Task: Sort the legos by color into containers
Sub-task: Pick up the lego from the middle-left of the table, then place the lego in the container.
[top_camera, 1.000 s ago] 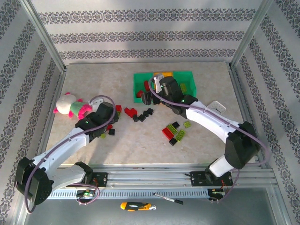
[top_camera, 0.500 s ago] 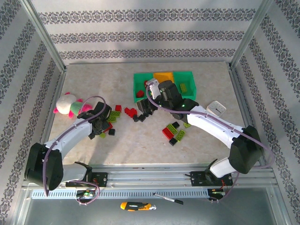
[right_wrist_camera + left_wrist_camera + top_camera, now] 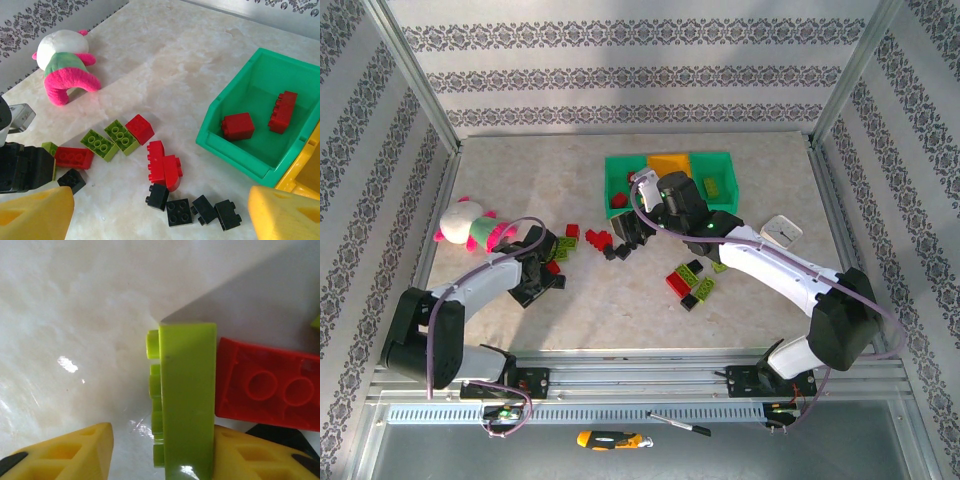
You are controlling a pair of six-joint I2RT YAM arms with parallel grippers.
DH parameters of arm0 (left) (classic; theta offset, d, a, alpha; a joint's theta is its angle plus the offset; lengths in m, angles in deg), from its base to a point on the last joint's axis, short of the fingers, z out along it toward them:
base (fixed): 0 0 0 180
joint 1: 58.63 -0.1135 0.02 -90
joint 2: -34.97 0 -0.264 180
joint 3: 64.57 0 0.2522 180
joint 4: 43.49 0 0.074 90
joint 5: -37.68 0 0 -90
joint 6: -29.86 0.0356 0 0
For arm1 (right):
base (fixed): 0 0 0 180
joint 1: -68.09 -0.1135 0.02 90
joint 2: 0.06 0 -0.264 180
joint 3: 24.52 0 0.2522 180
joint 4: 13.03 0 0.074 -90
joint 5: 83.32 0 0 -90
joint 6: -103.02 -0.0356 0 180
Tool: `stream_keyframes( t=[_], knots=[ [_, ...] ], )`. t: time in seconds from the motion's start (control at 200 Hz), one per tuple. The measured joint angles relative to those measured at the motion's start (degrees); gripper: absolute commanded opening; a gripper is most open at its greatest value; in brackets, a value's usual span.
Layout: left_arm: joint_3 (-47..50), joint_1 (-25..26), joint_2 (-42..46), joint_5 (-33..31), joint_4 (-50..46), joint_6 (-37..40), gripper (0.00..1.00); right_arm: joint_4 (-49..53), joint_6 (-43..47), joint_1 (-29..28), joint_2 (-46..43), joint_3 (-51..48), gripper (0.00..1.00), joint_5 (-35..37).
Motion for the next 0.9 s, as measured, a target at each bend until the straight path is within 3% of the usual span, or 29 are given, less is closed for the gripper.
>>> stream_keyframes(
  t=[0.215,0.53,0.709,0.899],
  knots=[
    [1.2,0.0,-0.7,0.8,1.9,0.0,0.25,0.0,0.1,0.0,0.0,0.0,0.9,0.0],
    [-1.4,0.2,1.4,1.6,2.2,7.2,0.15,1.2,0.2,0.1,-5.1,-3.0,0.9,1.5],
    [-11.9,3.9,1.1,4.4,2.7,16.3,0.12,3.8,0.3,2.0,-13.1,-6.2,0.9,2.5],
    [-29.1,10.3,-9.1,9.4,4.2,26.6,0.12,9.0,1.2,5.0,-21.6,-7.7,0.9,5.7]
  ],
)
